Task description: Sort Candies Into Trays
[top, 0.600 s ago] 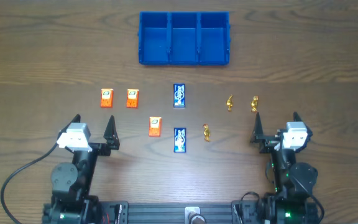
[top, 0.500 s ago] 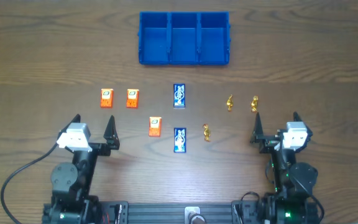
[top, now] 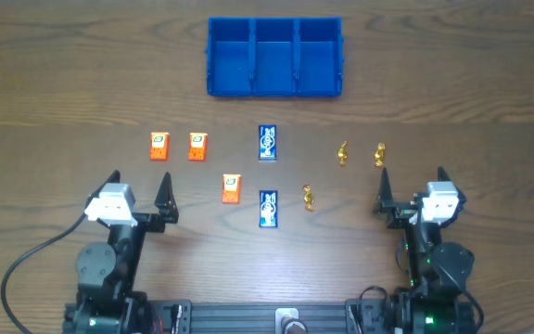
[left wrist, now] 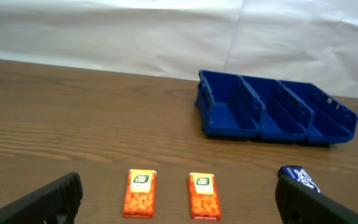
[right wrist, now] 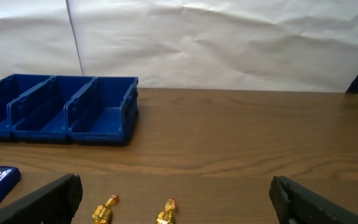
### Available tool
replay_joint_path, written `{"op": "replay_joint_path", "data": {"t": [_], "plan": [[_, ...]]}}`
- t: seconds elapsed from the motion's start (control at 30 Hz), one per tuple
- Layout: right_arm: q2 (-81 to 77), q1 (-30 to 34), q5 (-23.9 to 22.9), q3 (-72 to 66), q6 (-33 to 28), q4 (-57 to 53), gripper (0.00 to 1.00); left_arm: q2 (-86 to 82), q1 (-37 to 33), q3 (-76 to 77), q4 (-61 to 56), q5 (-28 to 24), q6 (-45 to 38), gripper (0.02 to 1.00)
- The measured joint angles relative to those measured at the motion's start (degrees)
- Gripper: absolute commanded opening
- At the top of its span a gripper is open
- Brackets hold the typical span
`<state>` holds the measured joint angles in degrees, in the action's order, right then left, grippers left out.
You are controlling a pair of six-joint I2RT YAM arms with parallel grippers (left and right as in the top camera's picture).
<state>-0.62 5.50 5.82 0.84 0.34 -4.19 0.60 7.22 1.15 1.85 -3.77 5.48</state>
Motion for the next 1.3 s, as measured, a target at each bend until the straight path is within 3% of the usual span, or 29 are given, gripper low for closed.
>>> {"op": "replay_joint_path", "data": {"t": [1.07,1.17,1.3], "plan": [[0.0,0.0,0.0,0.0,0.0,0.0,0.998,0.5,0.0,0.9,1.7,1.0,-0.9,0.998],[0.0,0.0,0.0,-0.1,0.0,0.2,0.998,10.4,0.0,9.6,9.0,1.4,-3.8,0.998],[0.0,0.1,0.0,-0.2,0.0,0.2,0.998,34.1,0.0,32.5,17.7,3.1,-6.6,0.998]]}}
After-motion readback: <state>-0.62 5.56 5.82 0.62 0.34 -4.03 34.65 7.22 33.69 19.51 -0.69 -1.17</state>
